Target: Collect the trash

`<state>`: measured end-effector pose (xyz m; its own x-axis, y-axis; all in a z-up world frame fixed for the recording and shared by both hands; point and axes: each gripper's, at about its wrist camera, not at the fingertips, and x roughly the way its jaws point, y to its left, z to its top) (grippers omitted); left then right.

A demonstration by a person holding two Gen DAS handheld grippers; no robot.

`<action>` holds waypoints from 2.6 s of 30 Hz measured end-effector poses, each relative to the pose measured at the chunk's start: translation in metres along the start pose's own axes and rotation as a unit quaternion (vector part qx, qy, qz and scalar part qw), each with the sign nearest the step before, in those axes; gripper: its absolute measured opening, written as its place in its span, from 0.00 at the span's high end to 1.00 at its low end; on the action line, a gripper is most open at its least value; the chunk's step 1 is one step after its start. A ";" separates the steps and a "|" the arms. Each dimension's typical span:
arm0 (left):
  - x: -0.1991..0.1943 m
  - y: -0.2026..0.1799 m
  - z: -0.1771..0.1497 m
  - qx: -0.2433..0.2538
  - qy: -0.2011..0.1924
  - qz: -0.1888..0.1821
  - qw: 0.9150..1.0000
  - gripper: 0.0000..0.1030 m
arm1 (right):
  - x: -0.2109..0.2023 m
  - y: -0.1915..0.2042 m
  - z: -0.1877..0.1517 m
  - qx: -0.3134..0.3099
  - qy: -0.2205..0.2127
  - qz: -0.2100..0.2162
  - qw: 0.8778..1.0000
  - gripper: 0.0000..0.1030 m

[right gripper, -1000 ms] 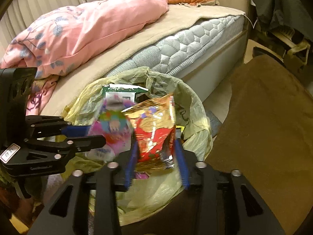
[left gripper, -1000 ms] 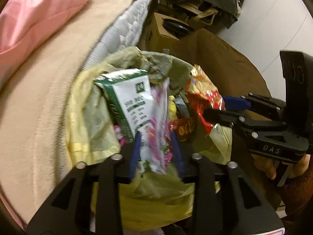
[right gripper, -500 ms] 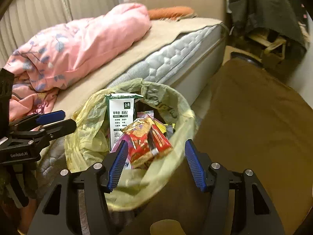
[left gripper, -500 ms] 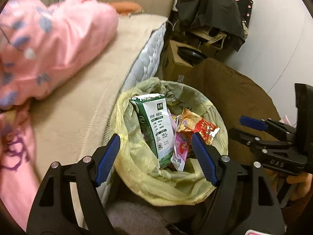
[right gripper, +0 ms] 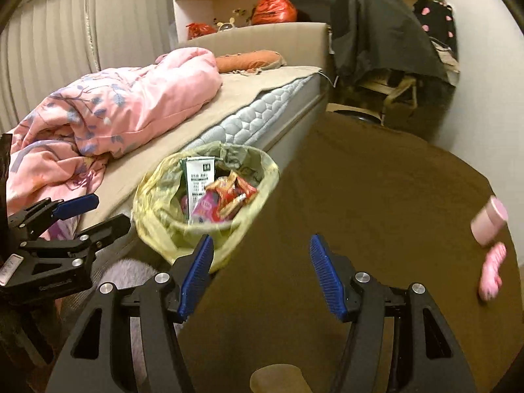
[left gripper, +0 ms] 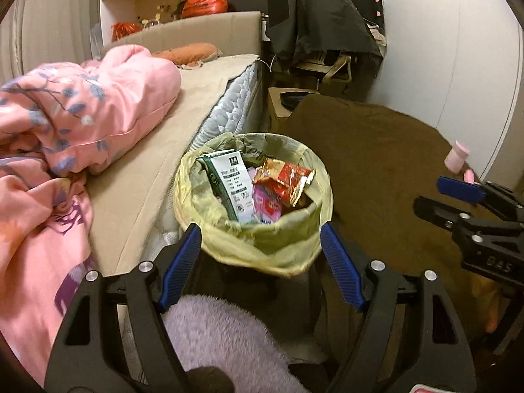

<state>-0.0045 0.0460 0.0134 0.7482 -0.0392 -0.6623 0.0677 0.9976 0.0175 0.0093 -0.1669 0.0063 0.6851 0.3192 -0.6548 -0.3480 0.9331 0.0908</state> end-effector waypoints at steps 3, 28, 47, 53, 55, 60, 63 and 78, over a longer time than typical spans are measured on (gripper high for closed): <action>-0.002 -0.011 -0.010 0.014 0.007 -0.015 1.000 0.31 | -0.010 -0.002 -0.019 0.006 0.010 -0.012 1.000 0.44; -0.016 -0.029 -0.028 0.036 -0.001 -0.036 0.999 0.32 | -0.041 -0.008 -0.045 0.043 -0.016 -0.074 0.996 0.44; -0.021 -0.027 -0.026 0.031 -0.005 -0.028 0.999 0.32 | -0.042 -0.006 -0.044 0.046 -0.016 -0.069 0.996 0.44; -0.021 -0.027 -0.026 0.031 -0.005 -0.028 0.999 0.32 | -0.042 -0.006 -0.044 0.046 -0.017 -0.069 0.996 0.44; -0.021 -0.027 -0.026 0.031 -0.005 -0.027 0.999 0.32 | -0.042 -0.006 -0.044 0.046 -0.017 -0.069 0.996 0.44; -0.021 -0.026 -0.026 0.031 -0.005 -0.028 0.999 0.32 | -0.042 -0.007 -0.044 0.046 -0.017 -0.068 0.996 0.44; -0.021 -0.026 -0.026 0.031 -0.005 -0.028 0.999 0.32 | -0.042 -0.006 -0.044 0.047 -0.017 -0.069 0.996 0.44; -0.021 -0.026 -0.026 0.031 -0.006 -0.028 0.999 0.32 | -0.042 -0.007 -0.044 0.047 -0.017 -0.068 0.996 0.44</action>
<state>-0.0392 0.0220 0.0078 0.7496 -0.0951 -0.6550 0.1500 0.9883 0.0281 -0.0453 -0.1937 -0.0002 0.7436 0.1929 -0.6402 -0.1901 0.9790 0.0742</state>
